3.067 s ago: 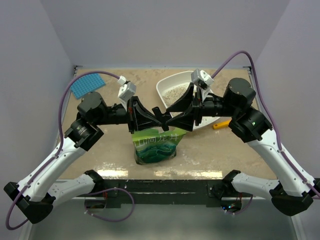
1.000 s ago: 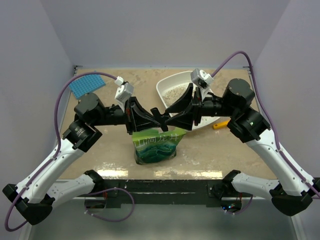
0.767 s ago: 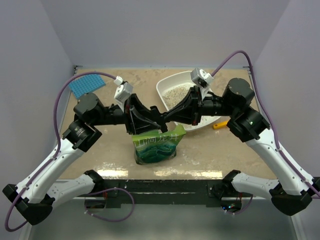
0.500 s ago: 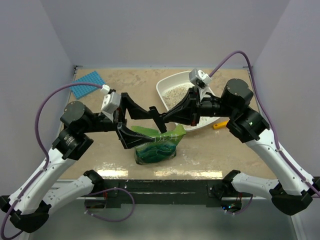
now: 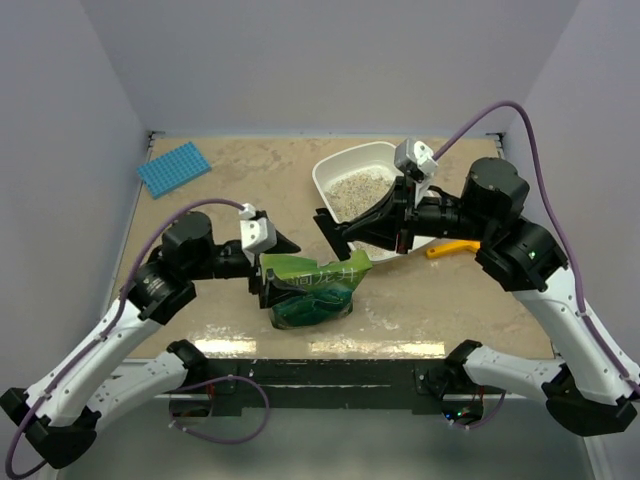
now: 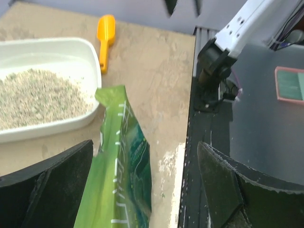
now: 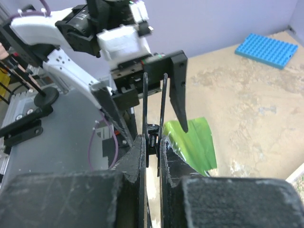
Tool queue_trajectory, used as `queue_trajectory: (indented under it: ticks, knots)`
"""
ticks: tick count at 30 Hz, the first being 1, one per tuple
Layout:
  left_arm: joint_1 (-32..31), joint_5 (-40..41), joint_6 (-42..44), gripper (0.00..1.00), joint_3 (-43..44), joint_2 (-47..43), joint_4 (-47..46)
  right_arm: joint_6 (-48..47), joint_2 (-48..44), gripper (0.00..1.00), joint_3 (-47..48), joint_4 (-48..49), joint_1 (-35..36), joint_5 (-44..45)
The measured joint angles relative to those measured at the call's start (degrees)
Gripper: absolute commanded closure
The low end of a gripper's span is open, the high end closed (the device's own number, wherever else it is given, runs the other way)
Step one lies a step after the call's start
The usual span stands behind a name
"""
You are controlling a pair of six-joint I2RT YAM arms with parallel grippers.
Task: Fill the litter box with clean litter
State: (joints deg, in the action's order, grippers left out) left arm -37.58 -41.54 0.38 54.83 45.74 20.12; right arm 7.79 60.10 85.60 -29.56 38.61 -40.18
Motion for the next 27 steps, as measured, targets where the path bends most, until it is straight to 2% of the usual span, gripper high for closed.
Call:
queue_trajectory:
  ticks: [8,15,21,24,25,27]
  knots:
    - [0.0,1.49,6.51,0.07,-6.19,4.87,1.9,-2.27,-2.82,1.0,-3.98,-3.93,0.0,1.11]
    - [0.0,3.3,9.05,0.16,-7.65,8.61,1.86,-2.84,-6.16,1.0,-8.17,-4.52,0.0,2.23]
    - [0.0,4.83,10.16,0.33,-7.96,8.76,1.75,-2.93,-5.92,1.0,-9.57,-4.72,0.0,3.32]
    - [0.0,5.75,10.8,0.48,-8.81,8.5,1.11,-2.93,-5.73,1.0,-9.99,-4.7,0.0,3.32]
    - [0.0,6.01,11.02,0.58,-9.07,8.46,1.03,-2.93,-5.73,1.0,-10.1,-4.7,0.0,3.32]
    - [0.0,6.29,11.26,0.63,-9.38,8.41,0.85,-2.93,-5.73,1.0,-10.23,-4.68,0.0,3.34]
